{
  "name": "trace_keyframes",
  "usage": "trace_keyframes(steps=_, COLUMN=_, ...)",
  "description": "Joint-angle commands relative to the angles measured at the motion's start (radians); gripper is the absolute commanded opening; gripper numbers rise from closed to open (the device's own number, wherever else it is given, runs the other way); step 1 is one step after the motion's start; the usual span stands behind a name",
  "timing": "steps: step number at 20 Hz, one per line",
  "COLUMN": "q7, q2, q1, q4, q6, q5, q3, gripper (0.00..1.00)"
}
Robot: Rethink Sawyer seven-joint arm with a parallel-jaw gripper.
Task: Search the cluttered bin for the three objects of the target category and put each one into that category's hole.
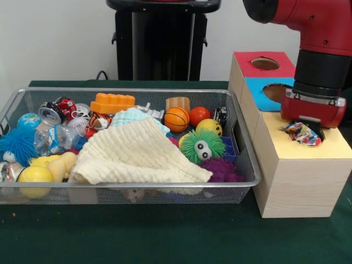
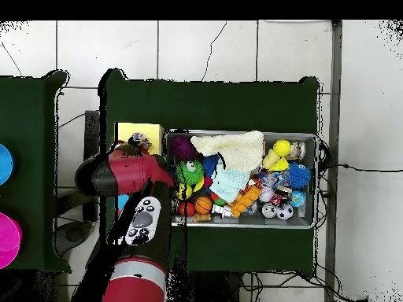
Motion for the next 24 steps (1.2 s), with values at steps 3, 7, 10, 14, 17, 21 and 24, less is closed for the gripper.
trace_keyframes(steps=3, q7=0.133, q2=0.06, q1=-0.018, q4=0.016, q6=0.114, q5=0.008, q3=-0.07, gripper=0.0)
trace_keyframes(steps=7, q7=0.105, q2=0.011, q1=-0.049, q4=0.044, q6=0.177, q5=0.019, q3=-0.035, gripper=0.0)
trace_keyframes(steps=10, q7=0.081, q2=-0.039, q1=-0.063, q4=0.051, q6=0.238, q5=0.018, q3=-0.027, gripper=0.0)
trace_keyframes(steps=14, q7=0.061, q2=-0.09, q1=-0.081, q4=0.076, q6=0.268, q5=0.014, q3=-0.005, gripper=0.0)
trace_keyframes(steps=17, q7=0.053, q2=-0.12, q1=-0.091, q4=0.082, q6=0.297, q5=0.015, q3=0.008, gripper=0.0)
trace_keyframes(steps=21, q7=0.067, q2=-0.141, q1=-0.094, q4=0.097, q6=0.294, q5=0.024, q3=0.032, gripper=0.0)
trace_keyframes(steps=24, q7=0.067, q2=-0.134, q1=-0.105, q4=0.071, q6=0.316, q5=0.028, q3=0.044, gripper=0.0)
